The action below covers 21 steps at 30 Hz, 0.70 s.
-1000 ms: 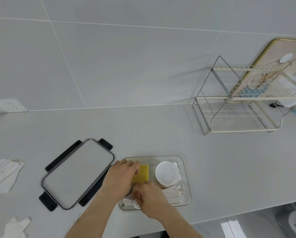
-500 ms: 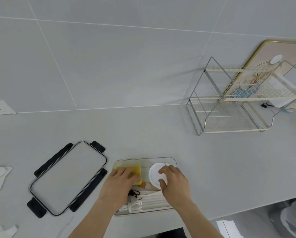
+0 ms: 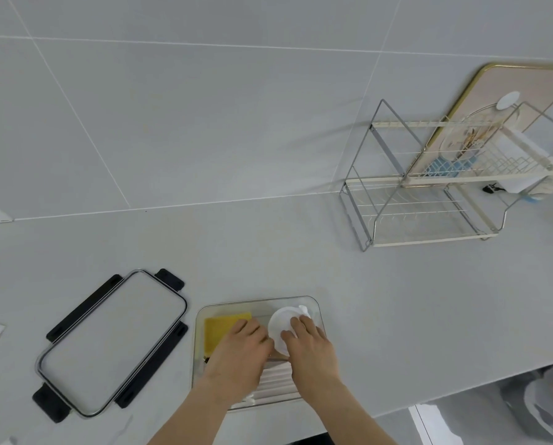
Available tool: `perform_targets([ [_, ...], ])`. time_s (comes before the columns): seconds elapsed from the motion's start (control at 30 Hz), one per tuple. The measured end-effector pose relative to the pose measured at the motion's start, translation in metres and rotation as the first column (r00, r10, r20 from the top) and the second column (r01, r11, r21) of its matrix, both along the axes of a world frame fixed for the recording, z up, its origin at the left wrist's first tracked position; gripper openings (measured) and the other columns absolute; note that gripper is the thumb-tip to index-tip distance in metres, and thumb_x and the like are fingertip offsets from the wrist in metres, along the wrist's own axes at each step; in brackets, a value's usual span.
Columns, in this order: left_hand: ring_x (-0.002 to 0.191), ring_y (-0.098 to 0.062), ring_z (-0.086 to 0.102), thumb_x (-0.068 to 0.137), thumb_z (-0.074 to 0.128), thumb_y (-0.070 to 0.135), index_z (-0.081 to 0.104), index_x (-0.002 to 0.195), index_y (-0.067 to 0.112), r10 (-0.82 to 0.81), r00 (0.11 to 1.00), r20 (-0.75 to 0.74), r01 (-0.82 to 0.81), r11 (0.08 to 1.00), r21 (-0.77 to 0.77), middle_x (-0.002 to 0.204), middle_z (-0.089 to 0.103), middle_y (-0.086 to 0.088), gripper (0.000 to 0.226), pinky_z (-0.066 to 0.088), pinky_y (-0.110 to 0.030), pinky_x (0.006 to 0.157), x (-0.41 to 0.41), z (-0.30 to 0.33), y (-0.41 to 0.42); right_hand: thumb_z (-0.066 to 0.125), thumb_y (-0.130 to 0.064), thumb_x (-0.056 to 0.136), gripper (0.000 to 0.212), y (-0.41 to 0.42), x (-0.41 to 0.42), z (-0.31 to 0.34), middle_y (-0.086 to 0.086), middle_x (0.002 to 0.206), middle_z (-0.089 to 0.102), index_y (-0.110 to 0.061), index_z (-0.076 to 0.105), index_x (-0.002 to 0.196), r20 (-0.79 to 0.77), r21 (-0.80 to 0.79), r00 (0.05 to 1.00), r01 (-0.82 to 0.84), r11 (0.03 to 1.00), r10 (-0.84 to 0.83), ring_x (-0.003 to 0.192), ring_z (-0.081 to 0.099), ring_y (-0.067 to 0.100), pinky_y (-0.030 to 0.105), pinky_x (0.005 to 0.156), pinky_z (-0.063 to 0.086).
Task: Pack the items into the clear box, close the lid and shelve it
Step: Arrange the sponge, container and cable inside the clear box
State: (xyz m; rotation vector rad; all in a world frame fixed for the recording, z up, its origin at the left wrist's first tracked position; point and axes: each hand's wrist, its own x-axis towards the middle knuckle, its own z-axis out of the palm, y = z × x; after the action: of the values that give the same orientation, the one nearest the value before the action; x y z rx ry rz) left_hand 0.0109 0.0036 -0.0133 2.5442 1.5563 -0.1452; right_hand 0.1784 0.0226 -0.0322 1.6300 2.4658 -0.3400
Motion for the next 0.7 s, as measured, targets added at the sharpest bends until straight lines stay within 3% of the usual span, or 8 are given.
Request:
perform_targets([
  [0.2, 0.127, -0.026, 0.032, 0.088, 0.052, 0.023, 0.051, 0.126, 0.021, 0.045, 0.985, -0.167, -0.055, 0.997, -0.052, 0.124, 0.055, 0.003, 0.038, 0.016, -0.041, 0.114, 0.009, -0.014, -0.005, 0.064, -0.001, 0.084, 0.047, 0.004, 0.002, -0.001, 0.005, 0.145, 0.043, -0.014, 0.056, 0.128, -0.034, -0.004, 0.999, -0.007, 1.000, 0.007, 0.147, 0.023, 0.025, 0.033, 0.110, 0.038],
  [0.43, 0.131, -0.022, 0.027, 0.090, 0.051, 0.027, 0.063, 0.110, 0.030, 0.116, 0.988, -0.099, -0.126, 0.987, -0.102, 0.119, 0.057, 0.005, 0.023, 0.002, -0.048, 0.118, 0.006, -0.015, -0.008, 0.066, -0.005, 0.084, 0.046, 0.002, 0.003, -0.002, 0.004, 0.145, 0.044, -0.016, 0.057, 0.128, -0.052, 0.012, 0.999, 0.007, 1.000, -0.007, 0.146, 0.025, 0.025, 0.032, 0.111, 0.035],
  [0.5, 0.126, -0.021, 0.033, 0.087, 0.056, 0.027, 0.064, 0.105, 0.030, 0.114, 0.992, -0.044, -0.118, 0.989, -0.093, 0.112, 0.060, 0.007, 0.020, 0.011, -0.047, 0.118, 0.005, -0.012, -0.010, 0.066, -0.007, 0.085, 0.045, 0.002, 0.002, -0.001, 0.003, 0.145, 0.044, -0.016, 0.057, 0.128, -0.058, 0.011, 0.998, 0.009, 1.000, -0.008, 0.146, 0.025, 0.024, 0.032, 0.111, 0.035],
  [0.6, 0.105, -0.019, 0.053, 0.070, 0.071, 0.014, 0.066, 0.093, 0.028, 0.138, 0.984, 0.112, -0.133, 0.990, -0.043, 0.095, 0.064, 0.011, 0.027, 0.039, -0.036, 0.105, 0.004, -0.007, -0.010, 0.067, -0.009, 0.085, 0.047, 0.003, 0.003, 0.000, 0.001, 0.145, 0.043, -0.018, 0.056, 0.130, -0.073, -0.002, 0.997, -0.001, 1.000, 0.001, 0.146, 0.025, 0.024, 0.032, 0.112, 0.035],
  [0.7, 0.106, -0.019, 0.055, 0.061, 0.070, 0.002, 0.064, 0.098, 0.027, 0.179, 0.947, 0.268, -0.182, 0.983, -0.014, 0.102, 0.062, 0.011, 0.045, 0.042, -0.031, 0.099, -0.005, -0.005, -0.006, 0.069, -0.011, 0.086, 0.052, 0.005, 0.006, 0.002, -0.001, 0.147, 0.044, -0.020, 0.054, 0.135, -0.116, -0.016, 0.993, -0.021, 1.000, 0.019, 0.145, 0.027, 0.022, 0.032, 0.114, 0.034],
])
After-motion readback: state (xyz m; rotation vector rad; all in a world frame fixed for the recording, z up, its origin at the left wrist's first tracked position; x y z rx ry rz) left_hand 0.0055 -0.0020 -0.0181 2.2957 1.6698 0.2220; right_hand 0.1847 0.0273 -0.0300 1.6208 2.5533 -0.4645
